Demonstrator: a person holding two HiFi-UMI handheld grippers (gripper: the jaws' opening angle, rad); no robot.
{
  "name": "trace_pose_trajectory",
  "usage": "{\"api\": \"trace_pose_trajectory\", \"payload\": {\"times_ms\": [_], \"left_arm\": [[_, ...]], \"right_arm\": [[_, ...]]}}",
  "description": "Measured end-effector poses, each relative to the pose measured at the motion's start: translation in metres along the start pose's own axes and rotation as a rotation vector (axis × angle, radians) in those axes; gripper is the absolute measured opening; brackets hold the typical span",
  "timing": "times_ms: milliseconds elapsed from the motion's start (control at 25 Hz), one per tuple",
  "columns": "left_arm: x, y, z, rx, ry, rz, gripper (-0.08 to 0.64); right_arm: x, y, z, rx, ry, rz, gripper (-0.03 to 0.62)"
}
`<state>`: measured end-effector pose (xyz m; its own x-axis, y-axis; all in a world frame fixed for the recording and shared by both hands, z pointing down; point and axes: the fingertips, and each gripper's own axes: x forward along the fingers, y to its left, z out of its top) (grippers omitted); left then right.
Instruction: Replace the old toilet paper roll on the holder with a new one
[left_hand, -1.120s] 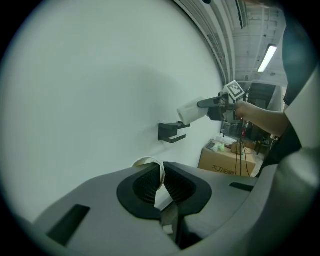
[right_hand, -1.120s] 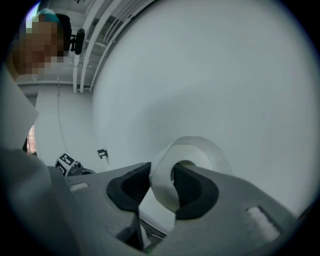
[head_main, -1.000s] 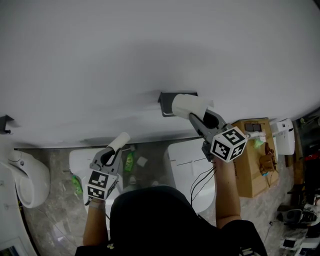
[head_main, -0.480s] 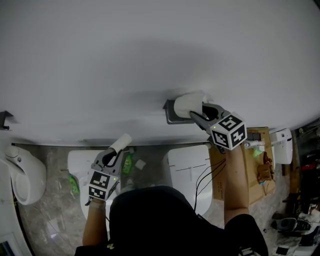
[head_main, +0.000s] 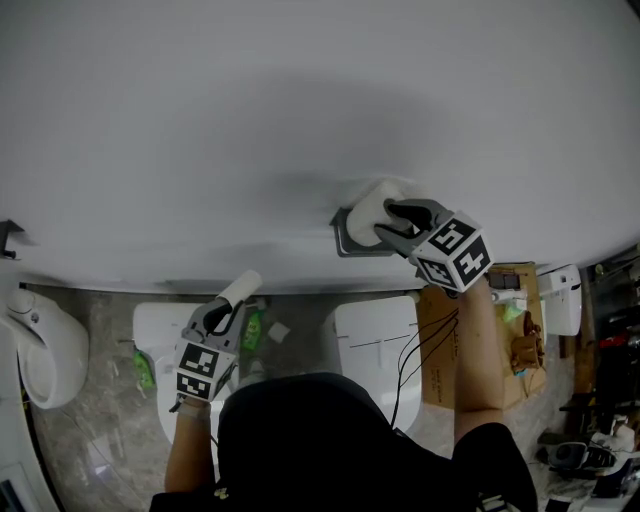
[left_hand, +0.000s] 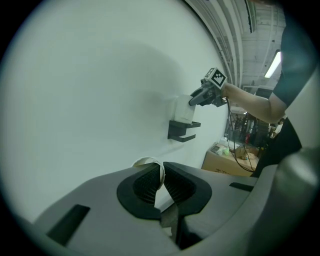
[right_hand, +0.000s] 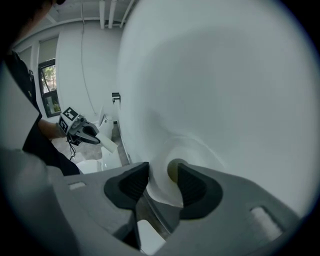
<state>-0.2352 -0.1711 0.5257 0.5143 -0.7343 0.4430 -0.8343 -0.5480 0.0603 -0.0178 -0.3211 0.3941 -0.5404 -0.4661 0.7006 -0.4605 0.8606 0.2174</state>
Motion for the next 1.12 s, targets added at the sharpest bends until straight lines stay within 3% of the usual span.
{"api": "trace_pose_trajectory", "payload": {"times_ms": [280, 680, 880, 1120], "left_arm": [[0.006, -0.002, -0.002, -0.003, 0.01, -0.009, 0.032], [0.007, -0.008, 0.008, 0.017, 0.006, -0.027, 0.032], [0.009, -0.02, 0.013, 0.036, 0.016, -0.052, 0.032], [0.017, -0.041, 0.023, 0.077, 0.012, -0.104, 0.032]], "right_arm": [[0.0, 0.0, 0.006, 0.013, -0.061, -0.013, 0.235], [-0.043, -0.002, 0.023, 0.127, -0.312, -0.068, 0.255], [-0.066, 0.01, 0.013, 0.173, -0.402, -0.08, 0.214], [-0.097, 0.018, -0.011, 0.233, -0.509, -0.184, 0.066]]}}
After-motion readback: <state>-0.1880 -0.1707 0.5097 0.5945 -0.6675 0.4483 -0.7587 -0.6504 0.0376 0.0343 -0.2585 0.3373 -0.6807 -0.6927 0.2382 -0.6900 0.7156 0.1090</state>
